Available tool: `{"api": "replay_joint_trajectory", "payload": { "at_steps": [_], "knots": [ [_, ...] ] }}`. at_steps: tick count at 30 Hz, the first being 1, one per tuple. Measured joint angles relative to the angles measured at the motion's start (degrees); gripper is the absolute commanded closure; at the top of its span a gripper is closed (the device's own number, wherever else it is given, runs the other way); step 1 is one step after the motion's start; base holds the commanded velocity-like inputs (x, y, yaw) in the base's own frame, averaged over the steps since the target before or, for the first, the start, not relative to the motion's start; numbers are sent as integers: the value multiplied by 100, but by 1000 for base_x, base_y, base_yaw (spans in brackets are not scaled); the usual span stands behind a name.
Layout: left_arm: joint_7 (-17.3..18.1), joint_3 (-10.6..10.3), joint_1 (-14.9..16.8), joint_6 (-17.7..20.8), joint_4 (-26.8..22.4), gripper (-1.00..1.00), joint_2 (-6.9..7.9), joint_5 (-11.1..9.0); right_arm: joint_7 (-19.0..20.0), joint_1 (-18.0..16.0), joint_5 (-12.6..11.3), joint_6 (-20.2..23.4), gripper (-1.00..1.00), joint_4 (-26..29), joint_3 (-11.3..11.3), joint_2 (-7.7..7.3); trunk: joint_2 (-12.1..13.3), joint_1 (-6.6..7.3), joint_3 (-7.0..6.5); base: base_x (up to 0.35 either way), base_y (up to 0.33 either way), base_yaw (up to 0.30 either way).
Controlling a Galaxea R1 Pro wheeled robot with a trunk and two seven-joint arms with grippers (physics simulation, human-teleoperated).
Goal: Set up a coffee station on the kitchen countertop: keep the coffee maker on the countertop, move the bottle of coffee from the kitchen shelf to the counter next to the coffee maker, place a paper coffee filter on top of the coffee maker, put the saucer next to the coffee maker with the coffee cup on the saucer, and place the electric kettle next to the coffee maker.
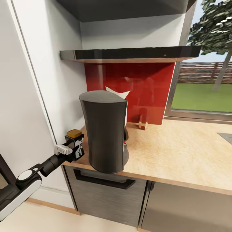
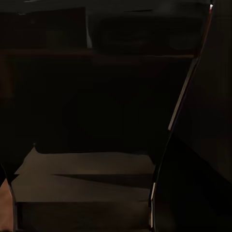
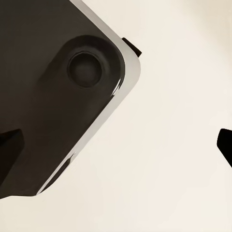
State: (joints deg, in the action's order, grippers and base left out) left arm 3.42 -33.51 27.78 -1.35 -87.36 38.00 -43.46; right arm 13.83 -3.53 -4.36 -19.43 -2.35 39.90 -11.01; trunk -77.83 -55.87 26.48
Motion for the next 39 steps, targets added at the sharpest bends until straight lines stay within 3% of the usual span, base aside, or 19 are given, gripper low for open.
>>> {"api": "replay_joint_trajectory", "payload": {
  "at_steps": [12, 17, 39],
  "knots": [
    [0, 0, 0, 0, -2, 100, -2, -3, 0, 0, 0, 0, -100, -1, 0, 0, -161, -88, 72, 0, 0, 0],
    [0, -1, -1, 0, -1, 100, -2, -2, 0, 0, 0, 0, -100, -2, 0, 0, -360, -197, 161, 0, 0, 0],
    [0, 0, 0, 0, 8, 100, -2, 1, 0, 0, 0, 0, -100, -3, 0, 0, -361, -197, 162, 33, 0, 0]
  ]
}}
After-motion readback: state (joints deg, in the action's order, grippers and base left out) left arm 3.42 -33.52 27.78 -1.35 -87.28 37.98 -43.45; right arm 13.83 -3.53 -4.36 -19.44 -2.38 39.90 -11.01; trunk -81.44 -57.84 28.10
